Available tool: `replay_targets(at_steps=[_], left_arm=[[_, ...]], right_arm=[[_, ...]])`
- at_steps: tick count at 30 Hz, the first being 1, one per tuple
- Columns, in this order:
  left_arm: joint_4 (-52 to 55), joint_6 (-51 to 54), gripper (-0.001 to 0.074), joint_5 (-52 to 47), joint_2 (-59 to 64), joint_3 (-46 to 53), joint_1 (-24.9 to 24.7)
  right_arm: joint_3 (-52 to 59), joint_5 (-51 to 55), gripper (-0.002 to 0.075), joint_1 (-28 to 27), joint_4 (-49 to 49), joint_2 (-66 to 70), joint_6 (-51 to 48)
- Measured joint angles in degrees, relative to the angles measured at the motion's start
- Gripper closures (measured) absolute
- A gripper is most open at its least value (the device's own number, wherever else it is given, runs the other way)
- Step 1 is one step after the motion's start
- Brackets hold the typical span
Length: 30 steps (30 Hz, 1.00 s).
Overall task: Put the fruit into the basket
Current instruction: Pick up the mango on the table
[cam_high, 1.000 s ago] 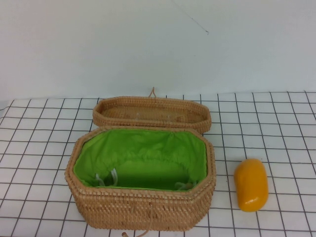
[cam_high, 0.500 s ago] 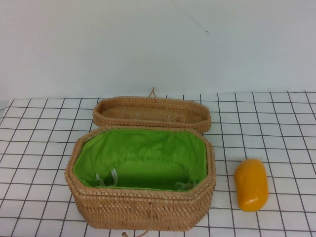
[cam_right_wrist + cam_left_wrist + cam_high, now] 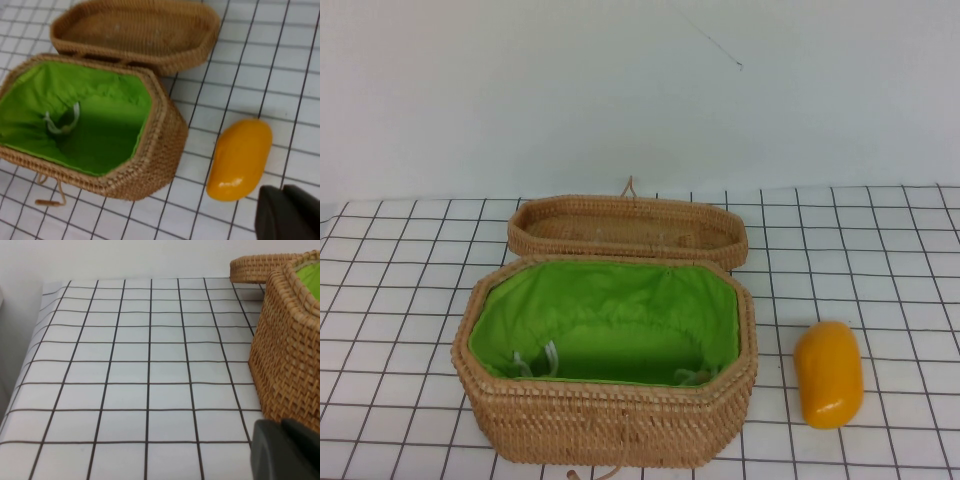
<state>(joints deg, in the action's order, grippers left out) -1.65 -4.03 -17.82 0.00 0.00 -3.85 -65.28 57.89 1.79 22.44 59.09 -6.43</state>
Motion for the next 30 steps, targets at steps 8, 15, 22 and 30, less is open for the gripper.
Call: replay_targets(at_steps=[8,15,22,30], left_arm=[[0.0,0.0,0.0738,0.0,0.0,0.0,0.0],[0.0,0.0,0.0738,0.0,0.0,0.0,0.0],[0.0,0.0,0.0738,0.0,0.0,0.0,0.0],[0.0,0.0,0.0738,0.0,0.0,0.0,0.0]], right_arm=[[-2.2,-0.1,0.0726,12.7,-16.2,9.1,17.7],[-5.7,1.1,0.0679,20.5,-22.4,16.9,25.5],[-7.4,2.9,0.0609,20.6,-20.8,26.7,24.5],[-7.4,1.7,0.0598,20.6,-18.7,33.9,22.3]])
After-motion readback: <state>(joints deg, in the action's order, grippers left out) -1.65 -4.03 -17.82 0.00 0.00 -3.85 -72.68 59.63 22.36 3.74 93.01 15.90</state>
